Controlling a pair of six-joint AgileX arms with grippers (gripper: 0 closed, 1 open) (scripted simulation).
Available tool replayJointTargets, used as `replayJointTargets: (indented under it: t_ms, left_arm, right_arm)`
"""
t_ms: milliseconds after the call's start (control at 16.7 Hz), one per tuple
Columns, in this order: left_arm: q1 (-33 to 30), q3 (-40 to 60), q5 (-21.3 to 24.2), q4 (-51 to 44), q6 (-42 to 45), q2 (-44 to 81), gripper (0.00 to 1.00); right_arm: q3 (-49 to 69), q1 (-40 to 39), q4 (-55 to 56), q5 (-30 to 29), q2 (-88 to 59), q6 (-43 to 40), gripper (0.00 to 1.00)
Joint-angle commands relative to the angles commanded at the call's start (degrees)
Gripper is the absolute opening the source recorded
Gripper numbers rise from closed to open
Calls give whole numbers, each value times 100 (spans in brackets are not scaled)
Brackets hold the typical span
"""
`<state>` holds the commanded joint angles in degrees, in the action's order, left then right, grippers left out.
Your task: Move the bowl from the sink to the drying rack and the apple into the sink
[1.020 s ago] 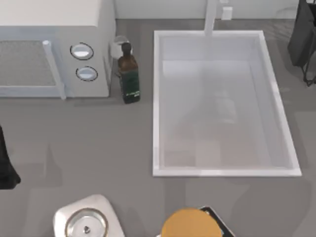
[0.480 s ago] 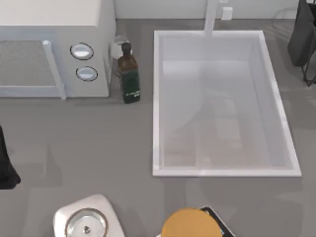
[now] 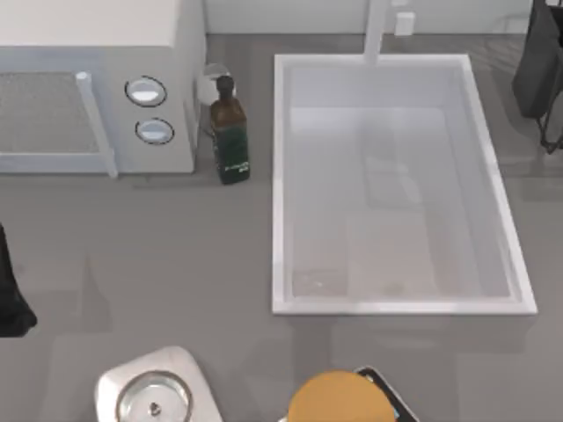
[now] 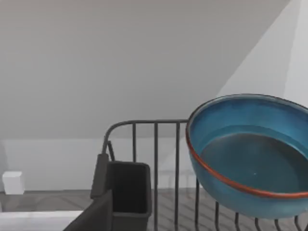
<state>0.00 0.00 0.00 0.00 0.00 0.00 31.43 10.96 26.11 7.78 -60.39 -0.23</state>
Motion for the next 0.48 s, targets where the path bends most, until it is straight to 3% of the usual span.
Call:
replayJointTargets:
  t_ms: [480]
  left_arm:
    - [0,0,0,0,0,0,100]
  right_arm:
    - [-1834,-920,-1386,-158,4754,17,100]
